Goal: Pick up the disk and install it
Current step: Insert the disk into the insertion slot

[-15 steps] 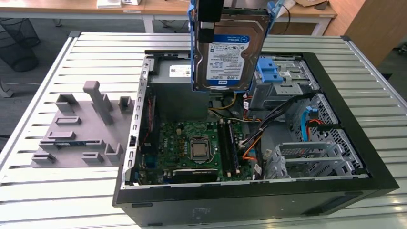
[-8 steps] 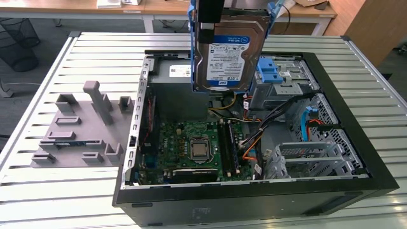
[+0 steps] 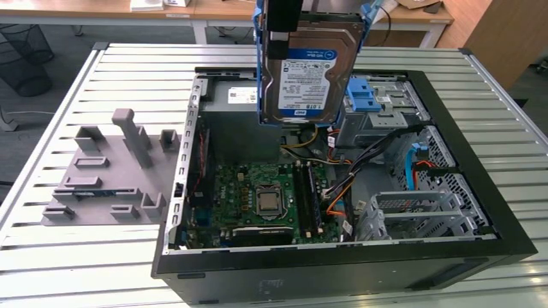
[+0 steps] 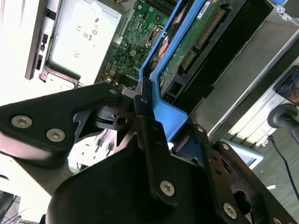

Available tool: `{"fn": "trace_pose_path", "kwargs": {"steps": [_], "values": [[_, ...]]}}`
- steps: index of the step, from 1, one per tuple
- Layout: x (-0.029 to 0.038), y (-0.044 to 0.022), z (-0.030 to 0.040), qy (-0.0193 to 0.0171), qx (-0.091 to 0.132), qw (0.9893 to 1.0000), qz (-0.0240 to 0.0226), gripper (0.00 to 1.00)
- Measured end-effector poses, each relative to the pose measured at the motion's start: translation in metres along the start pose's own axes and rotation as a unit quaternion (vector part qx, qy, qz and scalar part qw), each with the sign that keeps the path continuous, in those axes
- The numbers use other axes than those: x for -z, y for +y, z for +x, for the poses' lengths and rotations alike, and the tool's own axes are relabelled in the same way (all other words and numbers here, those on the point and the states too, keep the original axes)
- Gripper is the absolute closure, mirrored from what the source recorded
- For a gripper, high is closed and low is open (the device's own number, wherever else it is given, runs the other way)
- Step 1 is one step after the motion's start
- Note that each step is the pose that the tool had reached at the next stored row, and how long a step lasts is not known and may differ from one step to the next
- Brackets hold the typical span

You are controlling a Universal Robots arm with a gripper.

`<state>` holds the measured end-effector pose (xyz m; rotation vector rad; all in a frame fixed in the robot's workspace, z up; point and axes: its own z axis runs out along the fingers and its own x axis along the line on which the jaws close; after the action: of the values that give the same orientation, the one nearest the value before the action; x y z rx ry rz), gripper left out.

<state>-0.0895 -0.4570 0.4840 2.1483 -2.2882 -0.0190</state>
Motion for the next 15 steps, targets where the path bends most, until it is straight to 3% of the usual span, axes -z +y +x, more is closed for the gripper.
{"fn": "trace_pose_path", "kwargs": {"steps": [7,15], "values": [[0.0000,-0.0002,0.0026,0.0000,0.000,1.0000,0.0000,0.63],[0.0001,-0.0009,0.0144,0.0000,0.000,1.0000,0.0000,0.63]]}}
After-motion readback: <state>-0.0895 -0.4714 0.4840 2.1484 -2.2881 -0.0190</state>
